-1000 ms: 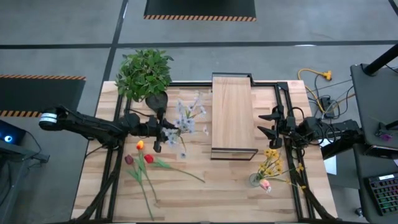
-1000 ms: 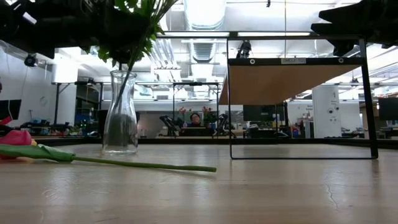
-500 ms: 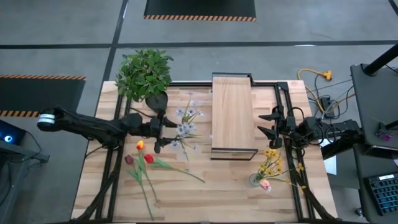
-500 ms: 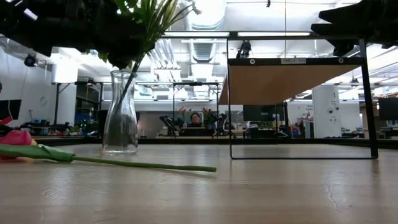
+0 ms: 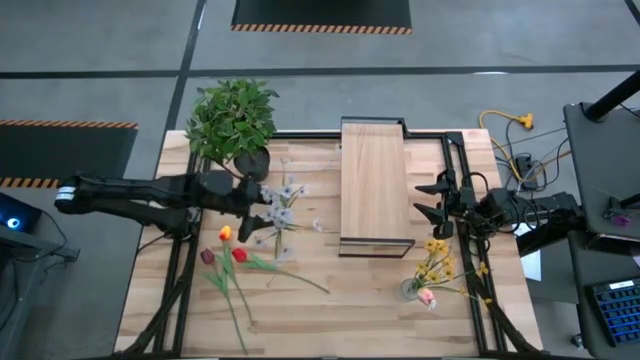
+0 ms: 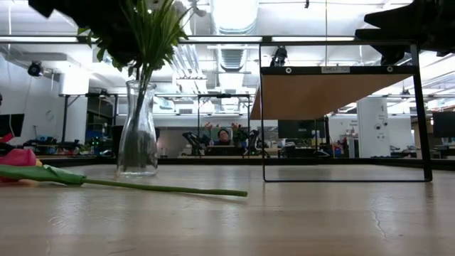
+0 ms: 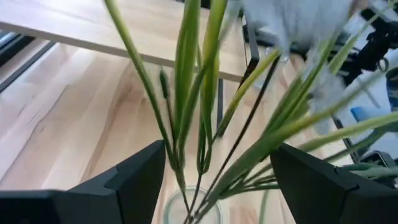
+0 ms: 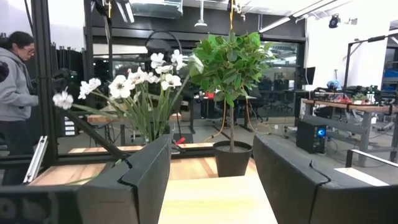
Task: Pick and place flowers into a vace then onto a shelf
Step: Put the white flower into the left transparent glass vase, then put the maroon tulip into the left transparent glass vase
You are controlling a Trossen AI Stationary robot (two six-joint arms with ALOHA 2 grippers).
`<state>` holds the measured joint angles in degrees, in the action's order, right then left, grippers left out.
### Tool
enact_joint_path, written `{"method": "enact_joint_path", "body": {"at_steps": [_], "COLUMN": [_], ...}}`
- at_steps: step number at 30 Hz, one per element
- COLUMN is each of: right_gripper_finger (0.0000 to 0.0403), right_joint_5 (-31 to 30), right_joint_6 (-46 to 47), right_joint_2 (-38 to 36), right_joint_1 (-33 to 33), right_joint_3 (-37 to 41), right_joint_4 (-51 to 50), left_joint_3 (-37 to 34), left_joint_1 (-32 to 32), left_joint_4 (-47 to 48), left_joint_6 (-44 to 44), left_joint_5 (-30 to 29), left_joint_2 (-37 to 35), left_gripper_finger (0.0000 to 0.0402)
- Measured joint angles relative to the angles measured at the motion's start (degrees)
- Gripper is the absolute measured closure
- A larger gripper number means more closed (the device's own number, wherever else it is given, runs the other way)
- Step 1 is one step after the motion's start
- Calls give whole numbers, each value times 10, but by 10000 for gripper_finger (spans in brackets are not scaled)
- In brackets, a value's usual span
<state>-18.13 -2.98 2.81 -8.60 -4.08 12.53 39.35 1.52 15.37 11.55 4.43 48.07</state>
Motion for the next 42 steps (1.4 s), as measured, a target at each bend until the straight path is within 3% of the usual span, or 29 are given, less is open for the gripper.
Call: {"method": "enact_joint_path", "body": {"at_steps": [7, 15, 25, 32, 42], "right_gripper_finger": [184, 184, 184, 184, 184], "right_joint_5": [0, 0, 0, 1, 2], "right_joint_6": [0, 0, 0, 0, -19], "right_joint_2": [0, 0, 0, 0, -1], "right_joint_1": [0, 0, 0, 0, 0], "right_joint_3": [0, 0, 0, 0, -5], "right_joint_4": [-1, -1, -1, -1, 2], "left_joint_3": [81, 98, 90, 90, 91], "left_joint_1": [0, 0, -6, -15, -132], "left_joint_4": [142, 246, 415, 480, 496], "left_joint_6": [5, 131, 345, 577, 829], "left_joint_5": [0, 0, 2, 7, 16], "left_joint_2": [14, 14, 15, 15, 79], "left_gripper_finger": [129, 129, 129, 129, 129]}}
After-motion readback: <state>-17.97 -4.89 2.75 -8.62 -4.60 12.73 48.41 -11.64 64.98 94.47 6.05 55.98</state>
